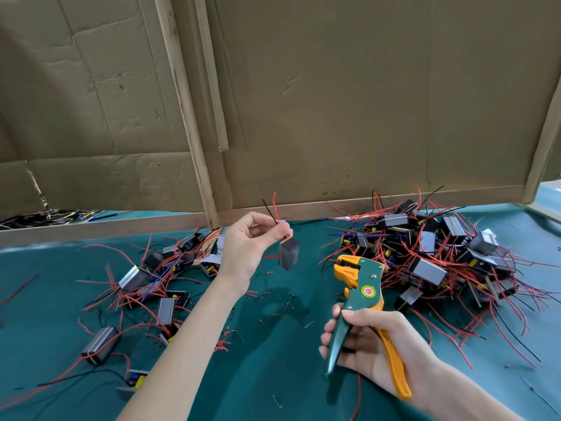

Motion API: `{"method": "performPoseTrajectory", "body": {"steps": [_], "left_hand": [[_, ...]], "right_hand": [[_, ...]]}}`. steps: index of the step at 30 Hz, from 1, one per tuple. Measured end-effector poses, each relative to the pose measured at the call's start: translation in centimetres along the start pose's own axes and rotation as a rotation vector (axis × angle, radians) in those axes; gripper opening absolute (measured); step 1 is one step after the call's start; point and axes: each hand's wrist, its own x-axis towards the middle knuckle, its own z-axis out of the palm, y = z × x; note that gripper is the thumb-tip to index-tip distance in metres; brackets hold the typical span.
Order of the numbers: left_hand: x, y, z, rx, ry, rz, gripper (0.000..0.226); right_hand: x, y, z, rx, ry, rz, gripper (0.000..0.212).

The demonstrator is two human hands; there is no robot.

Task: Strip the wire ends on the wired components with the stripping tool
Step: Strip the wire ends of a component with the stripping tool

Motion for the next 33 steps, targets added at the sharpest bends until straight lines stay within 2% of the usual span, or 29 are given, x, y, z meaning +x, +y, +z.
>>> {"method": "performPoseTrajectory", "body": {"steps": [3, 6, 10, 13, 18, 24, 29, 33], "left_hand": [[0.0, 0.6, 0.0, -0.111, 0.016, -0.01, 0.028], [0.0, 0.8, 0.2, -0.122, -0.004, -0.026, 0.017], [-0.1, 1.1, 0.2, 0.039, -0.069, -0.013, 0.012], [-0.6, 1.6, 0.2, 0.214, -0.177, -0.011, 0.016], [-0.9, 3.1, 0.1, 0.316, -0.379, -0.032, 0.01], [-1.6, 5.0, 0.5, 0.375, -0.456, 0.007, 0.009], [-1.9, 5.7, 0.6, 0.417, -0.486, 0.02, 0.008], [-2.1, 5.8, 0.9, 0.423, -0.465, 0.029, 0.009]], "right_hand": [[0.0, 0.0, 0.1, -0.004, 0.003, 0.0, 0.032], [-0.1, 0.0, 0.1, -0.008, -0.005, -0.008, 0.031], [0.0, 0.0, -0.1, -0.03, -0.03, -0.016, 0.03], [0.1, -0.2, -0.1, -0.082, -0.058, -0.027, 0.029], [-0.3, -1.1, -0.2, -0.224, -0.143, -0.089, 0.028], [-1.1, -1.8, 0.0, -0.378, -0.205, -0.167, 0.029], [-1.2, -1.7, 0.1, -0.423, -0.234, -0.162, 0.038], [-1.2, -1.7, 0.2, -0.436, -0.239, -0.17, 0.027]]}}
